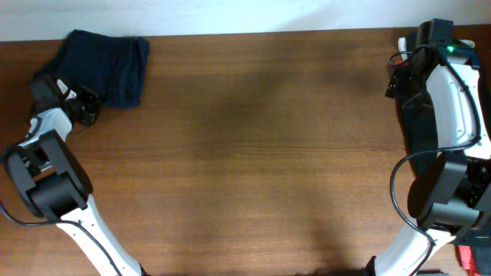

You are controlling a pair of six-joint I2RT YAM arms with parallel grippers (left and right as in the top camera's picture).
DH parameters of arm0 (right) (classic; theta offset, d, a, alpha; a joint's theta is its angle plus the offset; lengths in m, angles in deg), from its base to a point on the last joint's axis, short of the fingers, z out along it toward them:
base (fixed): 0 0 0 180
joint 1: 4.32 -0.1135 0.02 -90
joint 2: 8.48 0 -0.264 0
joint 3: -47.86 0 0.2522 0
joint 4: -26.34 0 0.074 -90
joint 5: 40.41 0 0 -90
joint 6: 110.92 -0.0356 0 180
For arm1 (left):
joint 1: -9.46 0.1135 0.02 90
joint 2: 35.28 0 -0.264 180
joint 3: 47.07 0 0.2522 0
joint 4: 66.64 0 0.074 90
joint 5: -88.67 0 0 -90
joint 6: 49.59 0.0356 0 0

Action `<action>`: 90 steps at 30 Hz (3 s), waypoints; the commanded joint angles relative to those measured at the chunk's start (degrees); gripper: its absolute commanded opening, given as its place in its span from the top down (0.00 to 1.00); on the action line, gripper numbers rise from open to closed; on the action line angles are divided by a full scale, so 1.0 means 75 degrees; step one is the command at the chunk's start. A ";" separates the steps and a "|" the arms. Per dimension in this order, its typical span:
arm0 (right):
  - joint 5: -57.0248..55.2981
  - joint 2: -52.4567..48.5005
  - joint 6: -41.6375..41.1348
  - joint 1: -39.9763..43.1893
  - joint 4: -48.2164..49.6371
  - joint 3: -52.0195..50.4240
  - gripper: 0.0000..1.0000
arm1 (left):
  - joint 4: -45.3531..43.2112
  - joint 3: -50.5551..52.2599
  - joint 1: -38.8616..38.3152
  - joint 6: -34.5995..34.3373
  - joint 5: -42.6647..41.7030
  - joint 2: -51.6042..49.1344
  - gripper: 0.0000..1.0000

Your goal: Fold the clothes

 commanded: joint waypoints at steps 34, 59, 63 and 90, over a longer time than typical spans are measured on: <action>-0.0070 0.0017 -0.0055 0.0035 -0.0003 0.0119 0.01 | 0.4613 0.0073 0.0571 0.1673 -0.0536 0.2498 0.01; -0.0067 0.0017 -0.0052 0.0029 -0.0003 0.0122 0.01 | 0.9757 0.3270 0.0207 0.4482 -0.0050 1.3298 0.01; -0.0067 0.0017 -0.0055 0.0029 -0.0003 0.0119 0.01 | 0.7839 0.4336 -0.0801 0.7583 -0.2602 1.3851 0.01; -0.0067 0.0017 -0.0055 0.0029 -0.0003 0.0122 0.01 | -0.1247 1.2767 -0.3089 0.6129 0.3066 1.8159 0.01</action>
